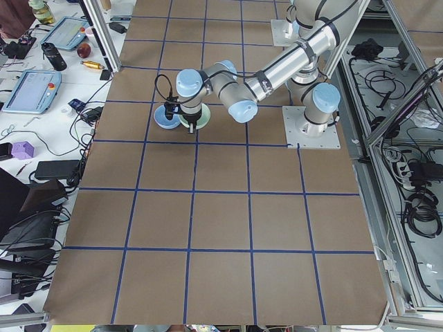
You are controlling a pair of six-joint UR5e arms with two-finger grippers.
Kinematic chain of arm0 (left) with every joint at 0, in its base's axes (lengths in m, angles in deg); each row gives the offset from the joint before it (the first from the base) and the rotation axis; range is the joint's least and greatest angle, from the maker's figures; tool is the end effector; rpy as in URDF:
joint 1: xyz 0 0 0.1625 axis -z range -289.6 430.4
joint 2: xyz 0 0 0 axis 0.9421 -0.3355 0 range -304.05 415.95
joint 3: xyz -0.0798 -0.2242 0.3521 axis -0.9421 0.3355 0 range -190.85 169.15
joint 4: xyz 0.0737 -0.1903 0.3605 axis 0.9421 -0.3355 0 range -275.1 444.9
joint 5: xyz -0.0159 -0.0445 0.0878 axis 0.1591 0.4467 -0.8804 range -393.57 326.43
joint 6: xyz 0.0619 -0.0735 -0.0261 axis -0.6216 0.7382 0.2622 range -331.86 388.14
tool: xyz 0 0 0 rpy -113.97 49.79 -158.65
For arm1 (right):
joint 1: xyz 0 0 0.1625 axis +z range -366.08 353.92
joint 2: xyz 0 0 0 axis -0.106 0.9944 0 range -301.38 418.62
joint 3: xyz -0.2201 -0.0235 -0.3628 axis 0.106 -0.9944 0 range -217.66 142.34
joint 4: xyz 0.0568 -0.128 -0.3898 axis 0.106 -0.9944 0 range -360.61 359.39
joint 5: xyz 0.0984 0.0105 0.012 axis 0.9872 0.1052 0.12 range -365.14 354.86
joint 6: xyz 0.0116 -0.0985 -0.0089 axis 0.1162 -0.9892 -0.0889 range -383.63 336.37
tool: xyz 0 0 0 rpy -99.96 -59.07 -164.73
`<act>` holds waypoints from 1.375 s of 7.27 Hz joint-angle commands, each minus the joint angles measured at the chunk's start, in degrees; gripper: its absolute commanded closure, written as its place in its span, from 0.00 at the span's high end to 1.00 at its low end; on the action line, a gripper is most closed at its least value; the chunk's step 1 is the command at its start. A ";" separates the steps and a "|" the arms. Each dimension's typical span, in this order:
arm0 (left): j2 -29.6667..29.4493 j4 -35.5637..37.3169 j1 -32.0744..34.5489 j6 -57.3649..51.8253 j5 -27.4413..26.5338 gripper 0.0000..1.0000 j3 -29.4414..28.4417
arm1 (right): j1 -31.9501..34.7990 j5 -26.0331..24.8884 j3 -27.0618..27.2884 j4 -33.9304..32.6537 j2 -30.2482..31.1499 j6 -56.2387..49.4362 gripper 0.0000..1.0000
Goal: Stack green bowl on blue bowl
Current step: 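Carry the green bowl with the left gripper over the blue bowl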
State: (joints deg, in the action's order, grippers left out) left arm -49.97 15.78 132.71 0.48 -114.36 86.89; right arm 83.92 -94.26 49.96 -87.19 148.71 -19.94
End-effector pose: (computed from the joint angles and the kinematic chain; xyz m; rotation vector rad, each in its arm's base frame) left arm 0.1331 -0.5746 0.3108 0.0064 -2.9764 0.0474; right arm 0.1349 -0.4891 0.5031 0.1006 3.1251 0.0267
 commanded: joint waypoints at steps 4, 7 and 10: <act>-11.14 -0.85 8.00 11.22 -0.34 0.00 -12.81 | 0.00 0.00 0.00 0.00 0.00 0.00 1.00; -14.58 -0.06 8.44 11.75 -0.25 0.00 -14.94 | 0.00 0.00 0.00 0.00 0.00 0.00 1.00; -16.17 1.53 8.44 11.67 -0.25 0.00 -14.94 | 0.00 0.00 0.00 0.00 0.00 0.00 1.00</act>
State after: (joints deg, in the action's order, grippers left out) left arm -65.59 16.92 141.14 12.17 -114.58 71.95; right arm 83.92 -94.26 49.96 -87.19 148.70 -19.94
